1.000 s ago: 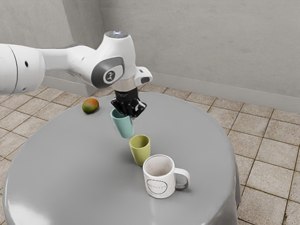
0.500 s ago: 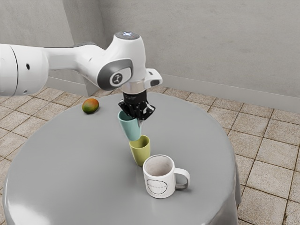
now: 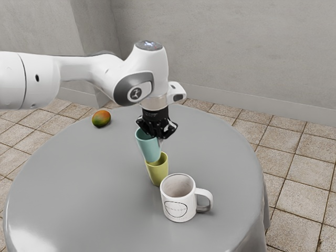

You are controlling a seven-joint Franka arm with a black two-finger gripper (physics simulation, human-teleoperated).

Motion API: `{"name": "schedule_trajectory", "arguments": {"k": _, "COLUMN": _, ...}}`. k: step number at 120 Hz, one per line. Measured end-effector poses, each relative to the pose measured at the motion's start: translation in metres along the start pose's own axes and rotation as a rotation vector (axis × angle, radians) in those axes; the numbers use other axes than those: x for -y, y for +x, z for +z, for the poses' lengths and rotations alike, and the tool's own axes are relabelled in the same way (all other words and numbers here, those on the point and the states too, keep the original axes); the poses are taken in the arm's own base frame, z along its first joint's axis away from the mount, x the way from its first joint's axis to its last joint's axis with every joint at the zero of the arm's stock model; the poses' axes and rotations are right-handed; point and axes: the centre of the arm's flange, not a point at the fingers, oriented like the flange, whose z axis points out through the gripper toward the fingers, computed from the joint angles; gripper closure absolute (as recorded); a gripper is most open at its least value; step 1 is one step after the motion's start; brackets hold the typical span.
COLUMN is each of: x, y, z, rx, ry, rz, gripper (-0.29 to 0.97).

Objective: Place the left cup onto the right cup

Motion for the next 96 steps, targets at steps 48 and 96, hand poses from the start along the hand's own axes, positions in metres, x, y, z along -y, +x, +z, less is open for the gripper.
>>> {"name": "schedule_trajectory", "arguments": {"k": 48, "x": -0.001, "y": 0.011, "z": 0.006, "rx": -0.011, "ry": 0.004, "rz": -0.030, "gripper": 0.78}}
{"name": "schedule_trajectory", "arguments": {"k": 96, "x": -0.004, "y": 0.020, "z": 0.025, "rx": 0.011, "ry": 0.001, "rz": -0.050, "gripper": 0.78}}
